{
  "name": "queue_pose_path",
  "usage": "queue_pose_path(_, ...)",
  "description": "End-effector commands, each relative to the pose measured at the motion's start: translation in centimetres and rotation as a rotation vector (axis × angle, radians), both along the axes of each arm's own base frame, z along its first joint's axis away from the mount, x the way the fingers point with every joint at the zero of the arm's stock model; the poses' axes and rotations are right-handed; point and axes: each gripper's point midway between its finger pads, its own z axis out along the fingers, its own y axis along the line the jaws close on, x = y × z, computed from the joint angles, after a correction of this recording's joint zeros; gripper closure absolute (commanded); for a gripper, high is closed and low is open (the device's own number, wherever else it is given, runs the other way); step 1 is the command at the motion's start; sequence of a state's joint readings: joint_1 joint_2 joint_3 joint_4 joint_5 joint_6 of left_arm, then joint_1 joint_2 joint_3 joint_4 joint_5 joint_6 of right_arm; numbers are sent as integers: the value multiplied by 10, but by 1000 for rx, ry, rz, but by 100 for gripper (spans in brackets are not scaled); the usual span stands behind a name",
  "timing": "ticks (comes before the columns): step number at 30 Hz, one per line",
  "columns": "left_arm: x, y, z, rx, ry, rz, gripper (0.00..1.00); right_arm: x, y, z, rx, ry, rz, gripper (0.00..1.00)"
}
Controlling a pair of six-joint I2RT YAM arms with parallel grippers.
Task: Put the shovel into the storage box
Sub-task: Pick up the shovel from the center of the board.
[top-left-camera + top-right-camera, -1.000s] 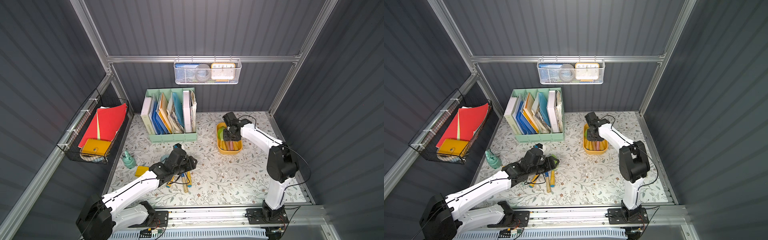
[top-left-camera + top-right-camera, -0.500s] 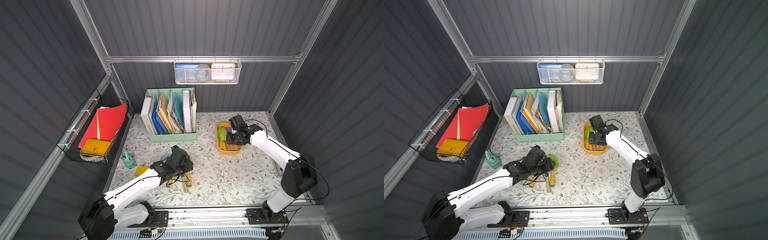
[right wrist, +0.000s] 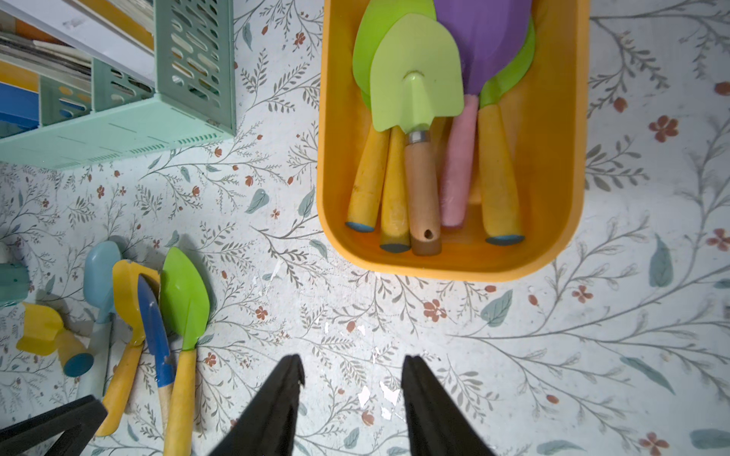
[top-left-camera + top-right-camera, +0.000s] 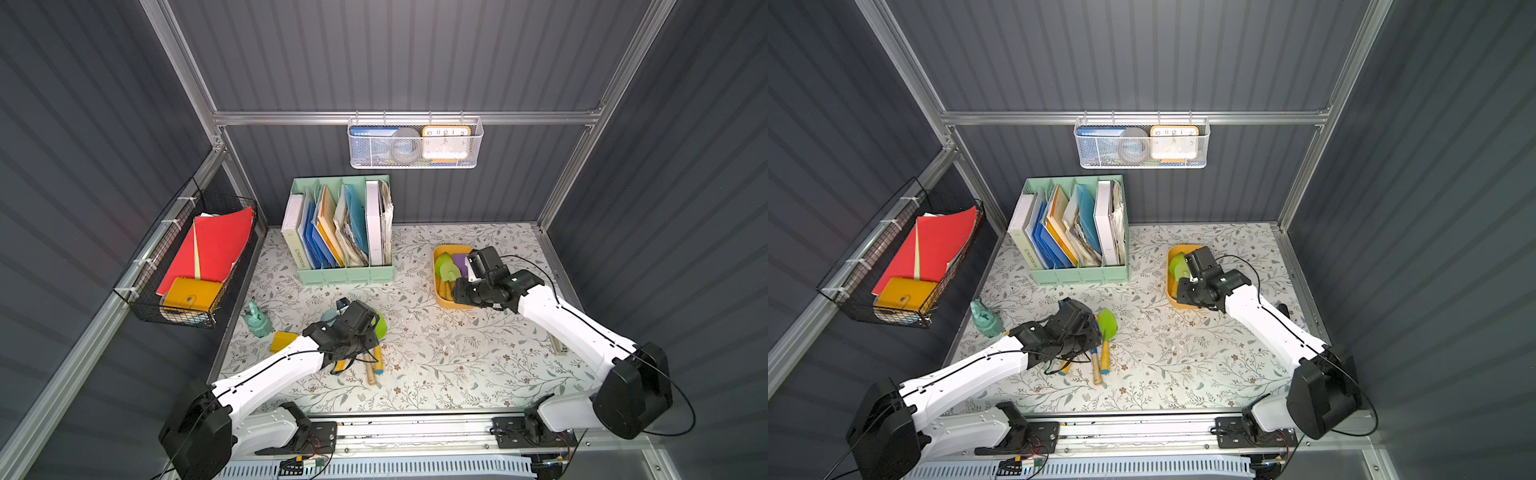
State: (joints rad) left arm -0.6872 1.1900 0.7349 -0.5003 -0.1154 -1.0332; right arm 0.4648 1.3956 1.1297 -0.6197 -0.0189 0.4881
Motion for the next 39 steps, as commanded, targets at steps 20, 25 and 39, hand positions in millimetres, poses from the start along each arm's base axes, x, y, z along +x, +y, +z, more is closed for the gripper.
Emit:
queue_pose_path(20,-22,16,-65,89,134,5,60,-29,14,-35,43,76,3,53)
queue_pose_path(25,-21,13,-70,91,144,-10,61,-27,16,-36,42,80,4,53)
queue_pose_path(39,-28,13,-86,101,175,-29,70,-29,14,-46,35,96,-7,53)
